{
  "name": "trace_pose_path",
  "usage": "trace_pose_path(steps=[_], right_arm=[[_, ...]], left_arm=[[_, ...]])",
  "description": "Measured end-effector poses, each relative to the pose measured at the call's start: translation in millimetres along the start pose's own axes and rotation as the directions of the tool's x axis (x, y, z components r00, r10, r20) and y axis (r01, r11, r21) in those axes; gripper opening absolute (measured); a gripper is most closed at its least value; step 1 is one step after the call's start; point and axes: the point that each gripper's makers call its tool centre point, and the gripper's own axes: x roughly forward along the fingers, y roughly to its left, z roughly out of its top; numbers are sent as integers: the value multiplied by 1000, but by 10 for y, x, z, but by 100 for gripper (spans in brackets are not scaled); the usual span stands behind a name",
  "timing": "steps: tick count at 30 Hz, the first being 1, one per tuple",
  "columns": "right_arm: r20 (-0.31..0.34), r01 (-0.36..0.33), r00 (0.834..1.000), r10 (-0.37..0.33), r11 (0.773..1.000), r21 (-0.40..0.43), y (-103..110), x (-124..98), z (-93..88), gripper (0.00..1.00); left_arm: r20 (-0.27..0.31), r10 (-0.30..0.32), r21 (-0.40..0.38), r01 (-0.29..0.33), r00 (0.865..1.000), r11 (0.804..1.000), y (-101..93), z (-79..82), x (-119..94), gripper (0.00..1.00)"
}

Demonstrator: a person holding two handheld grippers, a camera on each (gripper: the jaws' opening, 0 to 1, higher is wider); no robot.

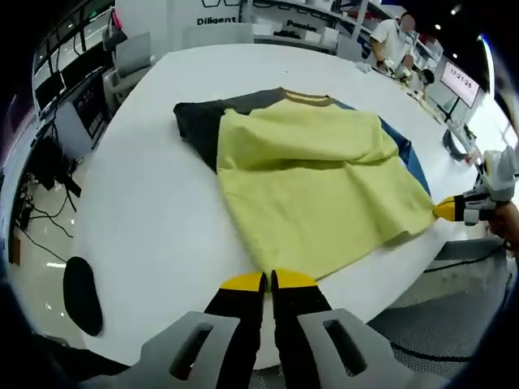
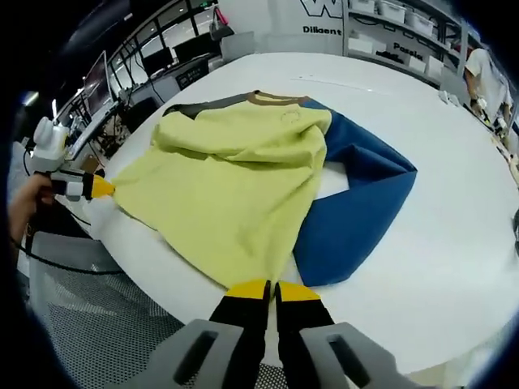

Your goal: Fold the garment on the visible template until the final outline fits inside the template.

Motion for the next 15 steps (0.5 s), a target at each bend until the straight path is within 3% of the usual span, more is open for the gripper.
trace_pose_path(steps=[7,15], right_arm=[[-51,5,999,-8,998,-56,-80,-146,-125,0],[-110,-9,994,-7,989,-145,-5,-232,-195,0]], left_arm=[[-26,11,29,-10,1000,1000,113,-115,-170,3],[-90,4,109,6,996,994,59,-330,-341,3]])
